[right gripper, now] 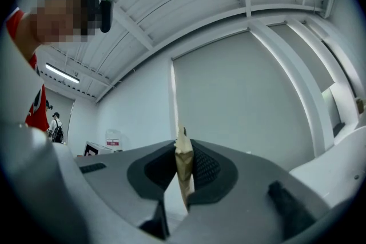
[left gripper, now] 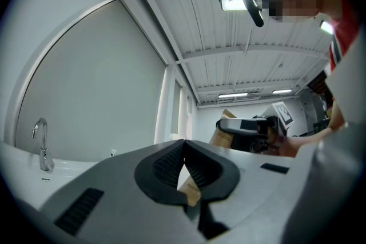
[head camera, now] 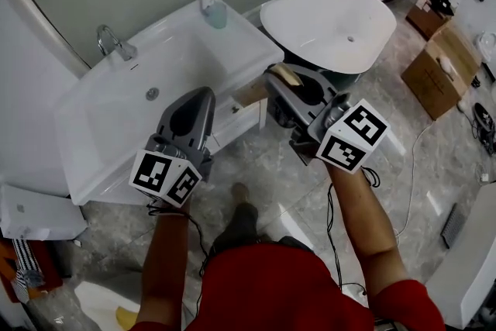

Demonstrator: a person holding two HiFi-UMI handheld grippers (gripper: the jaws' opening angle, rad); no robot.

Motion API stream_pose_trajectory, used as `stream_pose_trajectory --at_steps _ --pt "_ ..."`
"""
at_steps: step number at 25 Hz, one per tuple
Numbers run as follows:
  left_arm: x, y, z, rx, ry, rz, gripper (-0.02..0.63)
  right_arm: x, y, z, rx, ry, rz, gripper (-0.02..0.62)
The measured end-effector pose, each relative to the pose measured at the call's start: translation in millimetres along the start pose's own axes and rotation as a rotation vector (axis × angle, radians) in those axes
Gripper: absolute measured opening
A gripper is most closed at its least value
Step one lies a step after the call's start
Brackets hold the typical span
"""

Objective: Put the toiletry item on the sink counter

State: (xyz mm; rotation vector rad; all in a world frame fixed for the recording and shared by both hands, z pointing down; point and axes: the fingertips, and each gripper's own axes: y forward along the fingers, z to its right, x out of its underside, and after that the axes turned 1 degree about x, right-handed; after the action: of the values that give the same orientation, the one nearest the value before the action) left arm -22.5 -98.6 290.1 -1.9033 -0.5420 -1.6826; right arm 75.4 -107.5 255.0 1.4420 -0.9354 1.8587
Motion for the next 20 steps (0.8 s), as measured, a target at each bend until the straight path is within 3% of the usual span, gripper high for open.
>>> stream_pose_trajectory --at_steps 12,20 --pt "-4 94 -131 0.019 0.007 0.007 0.017 -2 128 98 0.017 -0.020 -0.015 0.054" --pt "1 139 -189 0.030 0.003 -0.004 0.017 4 180 150 0.046 -0.020 -0.037 0.055"
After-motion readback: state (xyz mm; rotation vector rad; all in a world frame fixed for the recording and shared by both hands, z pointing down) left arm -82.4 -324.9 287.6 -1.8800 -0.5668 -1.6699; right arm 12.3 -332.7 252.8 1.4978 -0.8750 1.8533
